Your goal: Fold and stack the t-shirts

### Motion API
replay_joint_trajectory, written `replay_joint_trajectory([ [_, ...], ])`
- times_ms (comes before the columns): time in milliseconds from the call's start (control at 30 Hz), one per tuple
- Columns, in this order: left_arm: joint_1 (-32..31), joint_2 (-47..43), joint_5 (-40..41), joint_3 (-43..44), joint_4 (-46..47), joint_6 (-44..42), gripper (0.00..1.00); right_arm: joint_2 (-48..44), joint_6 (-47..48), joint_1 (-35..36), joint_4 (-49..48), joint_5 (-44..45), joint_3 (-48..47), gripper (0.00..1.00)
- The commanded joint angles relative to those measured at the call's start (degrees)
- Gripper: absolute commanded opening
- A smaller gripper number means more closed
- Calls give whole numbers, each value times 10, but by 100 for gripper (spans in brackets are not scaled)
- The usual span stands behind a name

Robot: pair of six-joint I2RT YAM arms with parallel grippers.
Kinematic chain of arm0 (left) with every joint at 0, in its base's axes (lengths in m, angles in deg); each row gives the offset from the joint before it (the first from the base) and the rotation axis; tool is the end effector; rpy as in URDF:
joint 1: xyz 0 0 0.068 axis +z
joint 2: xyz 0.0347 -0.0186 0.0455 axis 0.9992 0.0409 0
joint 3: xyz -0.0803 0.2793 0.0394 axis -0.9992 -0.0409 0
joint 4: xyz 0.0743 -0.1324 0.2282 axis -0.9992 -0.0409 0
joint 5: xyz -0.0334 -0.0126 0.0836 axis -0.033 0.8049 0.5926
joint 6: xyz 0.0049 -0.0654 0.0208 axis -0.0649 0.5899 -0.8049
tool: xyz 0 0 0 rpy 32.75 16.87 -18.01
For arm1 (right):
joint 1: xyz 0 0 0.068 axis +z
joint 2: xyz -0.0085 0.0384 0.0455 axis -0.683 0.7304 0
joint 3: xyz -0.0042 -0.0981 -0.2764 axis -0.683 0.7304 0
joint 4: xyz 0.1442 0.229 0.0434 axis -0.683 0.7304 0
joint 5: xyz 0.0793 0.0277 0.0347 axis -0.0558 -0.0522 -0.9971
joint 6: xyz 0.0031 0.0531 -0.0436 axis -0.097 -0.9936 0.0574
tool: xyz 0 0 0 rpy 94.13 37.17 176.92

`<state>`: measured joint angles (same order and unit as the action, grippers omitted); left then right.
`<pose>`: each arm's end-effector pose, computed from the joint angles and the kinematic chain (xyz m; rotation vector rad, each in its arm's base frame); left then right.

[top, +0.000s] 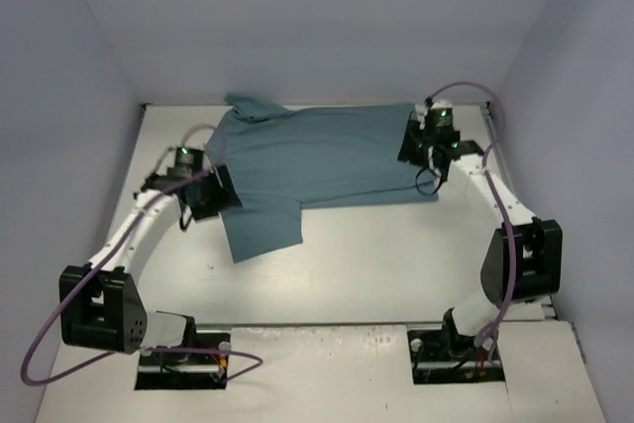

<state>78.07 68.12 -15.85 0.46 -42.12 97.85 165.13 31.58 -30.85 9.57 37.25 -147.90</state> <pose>0.2791 -0.0603 0.2454 -0.4602 2.5786 -0.5839 0.3807 0.0864 0.2955 0.0708 2.1370 0.3893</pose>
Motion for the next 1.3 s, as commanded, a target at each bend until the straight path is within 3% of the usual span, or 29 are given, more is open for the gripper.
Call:
replay_joint_trajectory([
  [0,-25,-38,3,-60,-18,42,61,-29,-14,107,-33,-50,61,43],
  [300,-63,-9,41,-104,0,71,60,43,-55,297,-99,-10,76,43],
  [533,-67,20,70,-121,23,81,56,144,-59,373,-129,0,13,44],
  [800,-67,48,85,-135,53,87,46,190,-84,399,-130,32,-4,43],
  [1067,-67,75,74,-136,77,90,43,192,-101,400,-129,37,14,42],
  [1267,-73,96,67,-142,94,95,34,196,-116,401,-128,58,24,30],
])
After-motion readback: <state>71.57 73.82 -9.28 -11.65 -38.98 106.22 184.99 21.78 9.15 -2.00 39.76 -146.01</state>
